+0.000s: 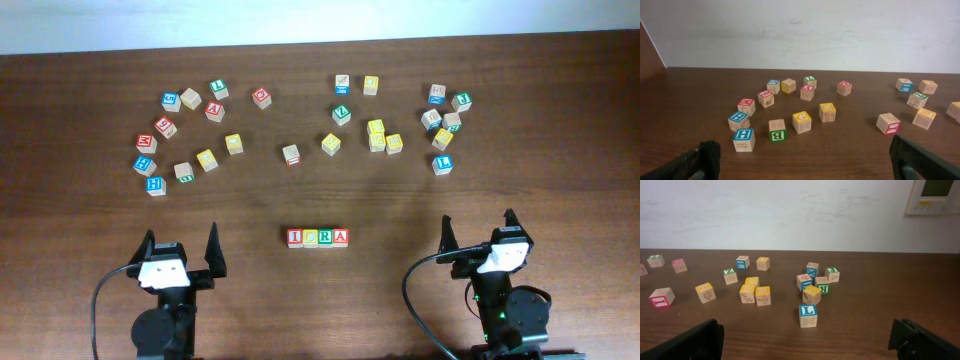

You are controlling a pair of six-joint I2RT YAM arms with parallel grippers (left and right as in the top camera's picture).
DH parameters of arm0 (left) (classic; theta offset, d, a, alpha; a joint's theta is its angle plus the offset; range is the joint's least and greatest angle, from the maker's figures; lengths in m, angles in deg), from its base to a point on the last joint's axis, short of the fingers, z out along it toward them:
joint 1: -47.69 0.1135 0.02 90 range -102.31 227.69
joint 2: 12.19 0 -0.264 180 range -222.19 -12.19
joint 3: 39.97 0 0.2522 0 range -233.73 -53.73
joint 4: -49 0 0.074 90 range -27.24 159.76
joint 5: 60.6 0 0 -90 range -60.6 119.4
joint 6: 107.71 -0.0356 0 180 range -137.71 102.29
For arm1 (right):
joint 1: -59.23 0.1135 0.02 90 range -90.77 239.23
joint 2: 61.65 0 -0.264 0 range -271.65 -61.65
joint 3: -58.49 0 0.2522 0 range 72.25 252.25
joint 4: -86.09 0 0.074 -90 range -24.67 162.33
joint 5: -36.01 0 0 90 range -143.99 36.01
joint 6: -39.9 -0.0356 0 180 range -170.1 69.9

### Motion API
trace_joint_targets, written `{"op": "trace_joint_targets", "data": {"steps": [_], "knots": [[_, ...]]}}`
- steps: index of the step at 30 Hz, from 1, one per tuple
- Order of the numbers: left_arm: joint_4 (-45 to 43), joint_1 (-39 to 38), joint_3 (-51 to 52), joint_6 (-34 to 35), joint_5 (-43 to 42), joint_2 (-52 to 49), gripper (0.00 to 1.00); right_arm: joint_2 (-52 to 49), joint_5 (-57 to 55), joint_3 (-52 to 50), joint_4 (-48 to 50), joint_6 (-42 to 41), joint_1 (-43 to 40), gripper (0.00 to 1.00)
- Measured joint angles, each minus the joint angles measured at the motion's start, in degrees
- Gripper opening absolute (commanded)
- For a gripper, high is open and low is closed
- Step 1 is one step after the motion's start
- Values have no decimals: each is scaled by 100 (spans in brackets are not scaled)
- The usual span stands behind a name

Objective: Spell out ICRA

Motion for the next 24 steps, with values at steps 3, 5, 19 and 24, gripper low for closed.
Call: {"op": "trace_joint_targets", "data": {"steps": [3,5,19,24], "knots": [[0,0,0,0,0,0,99,0,-68,0,4,-2,0,98],[0,0,0,0,0,0,99,0,-85,0,4,109,0,98],[0,0,0,0,0,0,99,0,-83,0,7,404,0,98],[0,0,0,0,0,0,99,0,-83,0,7,417,0,98]]}}
